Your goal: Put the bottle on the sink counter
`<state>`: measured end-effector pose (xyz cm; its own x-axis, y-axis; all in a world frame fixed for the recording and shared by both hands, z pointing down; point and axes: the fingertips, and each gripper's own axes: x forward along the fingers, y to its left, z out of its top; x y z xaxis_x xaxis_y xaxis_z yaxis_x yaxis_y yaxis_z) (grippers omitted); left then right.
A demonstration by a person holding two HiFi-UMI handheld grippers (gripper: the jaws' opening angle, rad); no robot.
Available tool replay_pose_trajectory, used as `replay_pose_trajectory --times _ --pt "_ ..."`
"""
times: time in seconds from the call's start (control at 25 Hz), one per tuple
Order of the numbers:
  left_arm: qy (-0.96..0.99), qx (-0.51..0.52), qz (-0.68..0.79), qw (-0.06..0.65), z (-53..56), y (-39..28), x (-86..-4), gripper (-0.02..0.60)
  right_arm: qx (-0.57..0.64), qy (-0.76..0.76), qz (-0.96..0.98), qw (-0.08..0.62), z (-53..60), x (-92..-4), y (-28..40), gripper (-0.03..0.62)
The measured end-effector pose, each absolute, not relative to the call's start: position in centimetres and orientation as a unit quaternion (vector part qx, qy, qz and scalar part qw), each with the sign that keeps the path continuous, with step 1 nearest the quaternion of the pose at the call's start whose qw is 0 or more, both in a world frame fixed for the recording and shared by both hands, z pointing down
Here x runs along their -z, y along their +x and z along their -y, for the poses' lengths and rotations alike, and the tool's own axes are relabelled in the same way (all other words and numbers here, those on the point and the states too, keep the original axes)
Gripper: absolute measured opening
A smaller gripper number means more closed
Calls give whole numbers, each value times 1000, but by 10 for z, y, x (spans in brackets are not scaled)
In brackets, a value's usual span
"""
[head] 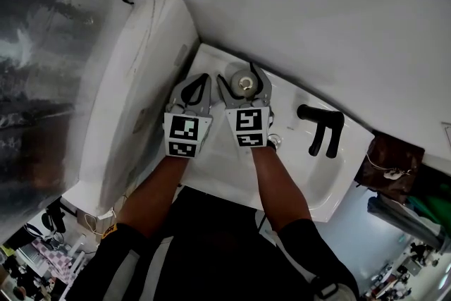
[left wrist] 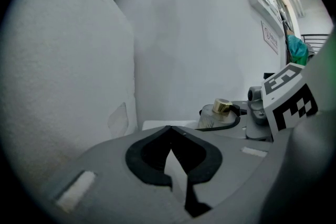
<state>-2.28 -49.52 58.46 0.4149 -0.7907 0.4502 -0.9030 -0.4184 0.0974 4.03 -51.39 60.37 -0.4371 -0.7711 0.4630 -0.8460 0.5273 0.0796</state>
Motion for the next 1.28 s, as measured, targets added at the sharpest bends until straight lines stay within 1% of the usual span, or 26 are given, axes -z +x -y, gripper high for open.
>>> replay_pose_trajectory --times 0.08,0.16,0.36,0.72,0.76,0.88,1.0,1.2,1.28 --pt "825 -170 512 166 494 -23 -585 2 -82 480 842 232 514 -604 42 356" --pt "825 -170 512 167 493 -24 -585 2 -86 478 841 237 513 -606 41 377" --pt "829 -166 508 161 486 -23 -577 2 -109 483 836 235 504 -605 46 405" --pt "846 -147 494 140 454 -13 -543 2 -122 528 814 210 463 -572 69 404" --pt "847 -146 492 139 448 -13 -539 2 -124 534 811 206 454 -567 71 391" --pt "851 -141 487 137 429 -12 -527 2 -125 548 804 195 424 -551 73 325" --pt "857 -134 480 132 409 -11 -511 2 -126 558 799 185 393 -532 70 235" --pt "867 -125 468 114 369 -10 -484 2 -132 578 788 163 348 -504 69 66" --pt "871 -121 464 108 353 -12 -475 2 -127 588 784 153 332 -492 70 14"
